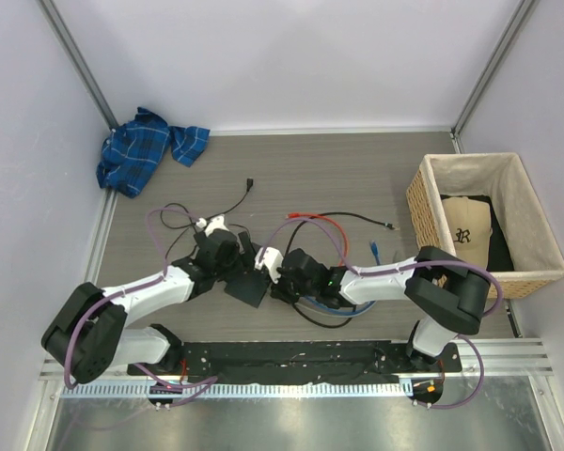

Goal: Insert the plug into the switch port

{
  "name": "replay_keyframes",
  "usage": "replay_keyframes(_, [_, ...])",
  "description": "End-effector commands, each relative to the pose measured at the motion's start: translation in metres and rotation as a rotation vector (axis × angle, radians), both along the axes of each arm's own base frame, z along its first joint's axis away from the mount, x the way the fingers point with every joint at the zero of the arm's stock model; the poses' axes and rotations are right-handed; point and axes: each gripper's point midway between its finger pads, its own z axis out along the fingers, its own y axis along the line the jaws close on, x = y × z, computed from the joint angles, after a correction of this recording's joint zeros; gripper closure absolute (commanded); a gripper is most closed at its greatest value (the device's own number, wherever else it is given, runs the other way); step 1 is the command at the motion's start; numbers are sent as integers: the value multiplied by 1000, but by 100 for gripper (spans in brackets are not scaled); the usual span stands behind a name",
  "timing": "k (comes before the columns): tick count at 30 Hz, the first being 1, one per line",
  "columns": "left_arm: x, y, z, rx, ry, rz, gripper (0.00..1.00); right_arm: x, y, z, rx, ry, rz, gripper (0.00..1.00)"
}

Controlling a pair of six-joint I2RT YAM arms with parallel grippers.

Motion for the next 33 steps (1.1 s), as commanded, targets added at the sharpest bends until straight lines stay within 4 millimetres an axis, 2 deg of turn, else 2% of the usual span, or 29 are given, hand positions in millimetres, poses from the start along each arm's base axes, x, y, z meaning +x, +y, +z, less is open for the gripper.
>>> replay_keyframes(1, [-67,-36,-19,-167,259,-95,18,59,49,134,388,-257,-172,99])
replay_keyframes(6, [-69,-42,-10,-180,232,-121,19,58,59,141,413,-259,-137,99])
replay_keyframes(13, [-75,-61,-4,-201,224,-208,20,53,74,150,430,-291,-40,99])
replay_keyframes(16, [-79,-68,-3,-215,231,-234,20,59,77,163,454,-311,-43,99])
replay_keyframes(23, [-79,-84,14,-274,185,-269,20,74,84,198,581,-365,-92,99])
replay_keyframes(27, [-76,-88,22,-307,162,-259,20,76,89,200,621,-346,-106,99])
replay_keyframes(33, [-72,-98,32,-372,138,-241,20,64,95,190,671,-262,-79,99])
